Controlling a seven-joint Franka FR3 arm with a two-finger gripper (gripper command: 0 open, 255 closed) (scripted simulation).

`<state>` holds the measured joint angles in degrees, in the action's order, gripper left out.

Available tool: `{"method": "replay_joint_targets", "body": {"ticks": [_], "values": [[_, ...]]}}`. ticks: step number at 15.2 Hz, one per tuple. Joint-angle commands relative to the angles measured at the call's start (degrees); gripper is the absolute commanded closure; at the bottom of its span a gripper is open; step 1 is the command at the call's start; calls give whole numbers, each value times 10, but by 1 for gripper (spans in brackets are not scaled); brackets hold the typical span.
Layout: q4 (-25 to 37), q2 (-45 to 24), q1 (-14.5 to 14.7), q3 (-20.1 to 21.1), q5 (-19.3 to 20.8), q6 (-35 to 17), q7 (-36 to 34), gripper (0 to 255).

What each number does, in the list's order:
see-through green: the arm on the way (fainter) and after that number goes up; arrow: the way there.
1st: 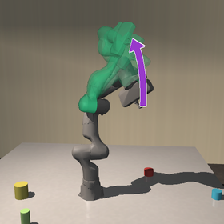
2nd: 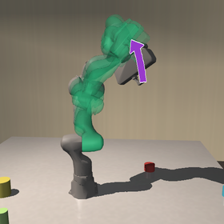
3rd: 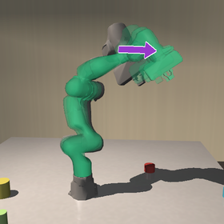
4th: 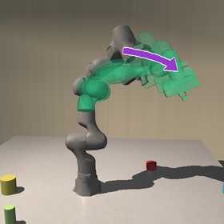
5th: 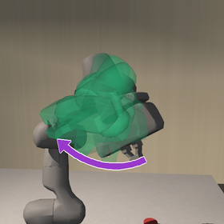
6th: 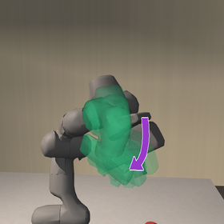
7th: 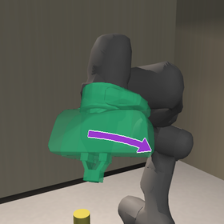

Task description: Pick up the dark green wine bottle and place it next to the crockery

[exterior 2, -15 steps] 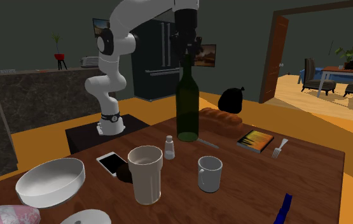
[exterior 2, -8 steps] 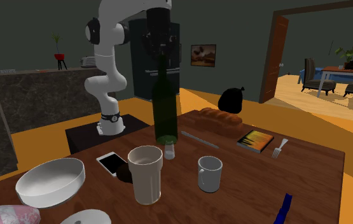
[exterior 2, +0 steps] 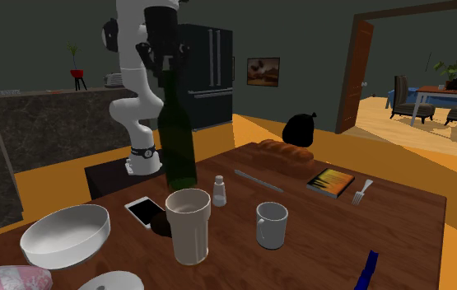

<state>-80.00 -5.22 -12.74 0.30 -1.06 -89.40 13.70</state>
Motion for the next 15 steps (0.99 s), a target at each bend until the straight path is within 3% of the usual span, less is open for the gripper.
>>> {"method": "replay_joint_targets", "body": {"ticks": [1,8,15], "values": [[-17,12,-15,-12,-3,-5,28,255],[-54,42,-64,-56,-10,-9,121,255],[-52,42,-113,-104,-17,-3,217,255]]}}
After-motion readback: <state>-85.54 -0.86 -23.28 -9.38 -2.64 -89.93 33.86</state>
